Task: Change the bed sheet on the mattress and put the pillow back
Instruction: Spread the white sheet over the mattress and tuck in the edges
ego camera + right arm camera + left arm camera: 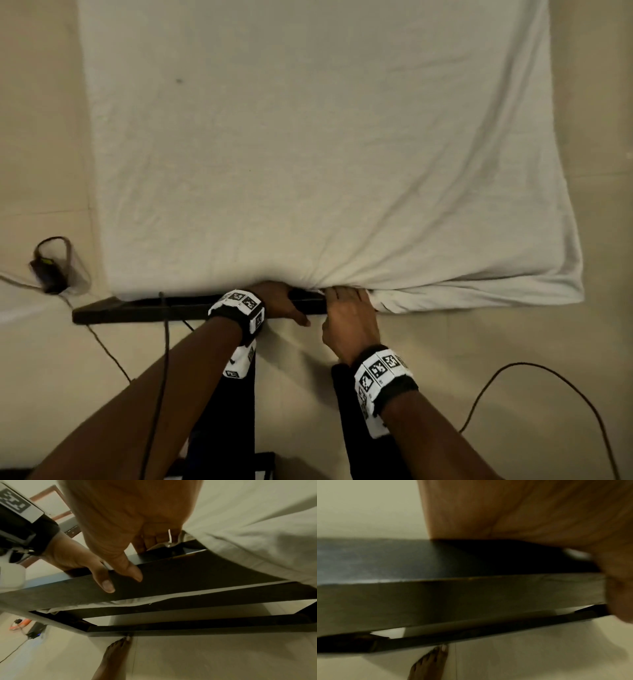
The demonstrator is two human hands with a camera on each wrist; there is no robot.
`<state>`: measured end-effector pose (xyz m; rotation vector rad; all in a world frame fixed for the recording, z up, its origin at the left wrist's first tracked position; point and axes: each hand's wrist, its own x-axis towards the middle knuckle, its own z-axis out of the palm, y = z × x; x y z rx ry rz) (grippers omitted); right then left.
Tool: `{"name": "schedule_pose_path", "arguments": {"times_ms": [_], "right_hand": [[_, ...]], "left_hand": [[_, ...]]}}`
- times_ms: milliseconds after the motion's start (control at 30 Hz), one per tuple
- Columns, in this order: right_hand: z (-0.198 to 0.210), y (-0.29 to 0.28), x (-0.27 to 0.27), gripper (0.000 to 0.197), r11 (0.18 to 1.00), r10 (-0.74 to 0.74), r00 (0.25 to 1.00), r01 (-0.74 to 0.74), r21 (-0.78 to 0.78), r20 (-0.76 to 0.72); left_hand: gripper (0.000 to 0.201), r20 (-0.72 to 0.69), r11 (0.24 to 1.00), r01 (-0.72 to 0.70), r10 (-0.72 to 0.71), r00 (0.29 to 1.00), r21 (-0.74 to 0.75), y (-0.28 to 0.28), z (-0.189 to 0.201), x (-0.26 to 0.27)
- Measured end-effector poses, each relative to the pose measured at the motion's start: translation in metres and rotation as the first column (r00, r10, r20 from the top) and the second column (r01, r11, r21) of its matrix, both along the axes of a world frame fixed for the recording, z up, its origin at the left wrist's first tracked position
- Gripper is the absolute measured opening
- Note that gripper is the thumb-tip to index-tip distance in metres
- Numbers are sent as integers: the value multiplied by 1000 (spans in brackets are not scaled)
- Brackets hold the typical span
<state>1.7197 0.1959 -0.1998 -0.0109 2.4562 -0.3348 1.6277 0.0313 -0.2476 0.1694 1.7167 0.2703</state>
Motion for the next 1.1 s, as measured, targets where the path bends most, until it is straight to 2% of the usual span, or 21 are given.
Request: {"name": "schedule_pose_path", "arguments": {"times_ms": [67,133,233,267,333,433,500,600,667,733,800,833,933,1000,1100], "right_hand": [[8,20,18,49,1000,3,992,0,19,-122],[18,50,28,53,993,-2,988,19,112,-155],[27,103,35,40,976,-51,988,81,204,-149],[27,122,36,34,972,-52,987,85,217,-155],[27,150,37,27,977,-25,982,63,203,-189],[26,174,29,28,993,-73,956,97,70,-284],[28,183,14,28,982,-169,933,186,25,-317],[33,184,-2,13,952,-299,894,302,-43,-333],[36,171,-1,8,971,-236,941,222,-84,-243],[39,152,10,20,996,-36,991,24,-87,-130],[42,135,23,34,987,156,983,-159,-32,-93],[42,130,27,40,981,194,977,-195,-8,-93],[33,131,34,64,987,157,982,-153,48,-103],[26,138,34,61,980,190,979,-186,66,-74],[19,143,18,45,983,177,984,-178,35,28]], "left_hand": [[67,-105,988,92,-105,989,-120,8,10,5],[57,-210,973,143,-181,961,-181,22,25,14],[38,-398,951,180,-270,877,-250,53,45,32],[37,-445,955,177,-270,854,-239,66,50,38],[44,-505,984,140,-177,845,-110,85,56,52],[60,-509,994,69,-14,861,88,103,51,67],[65,-510,989,91,-22,860,112,112,42,69],[70,-515,986,125,-51,856,111,121,34,56],[77,-503,986,112,-33,864,127,121,27,51],[80,-474,983,91,-3,881,163,119,18,50],[78,-488,978,147,-58,871,147,117,13,51],[77,-500,976,181,-96,861,124,116,12,52],[80,-457,978,188,-127,880,90,120,11,49],[82,-415,982,176,-130,901,74,121,11,46],[77,-373,983,180,-151,916,45,125,10,43]]}}
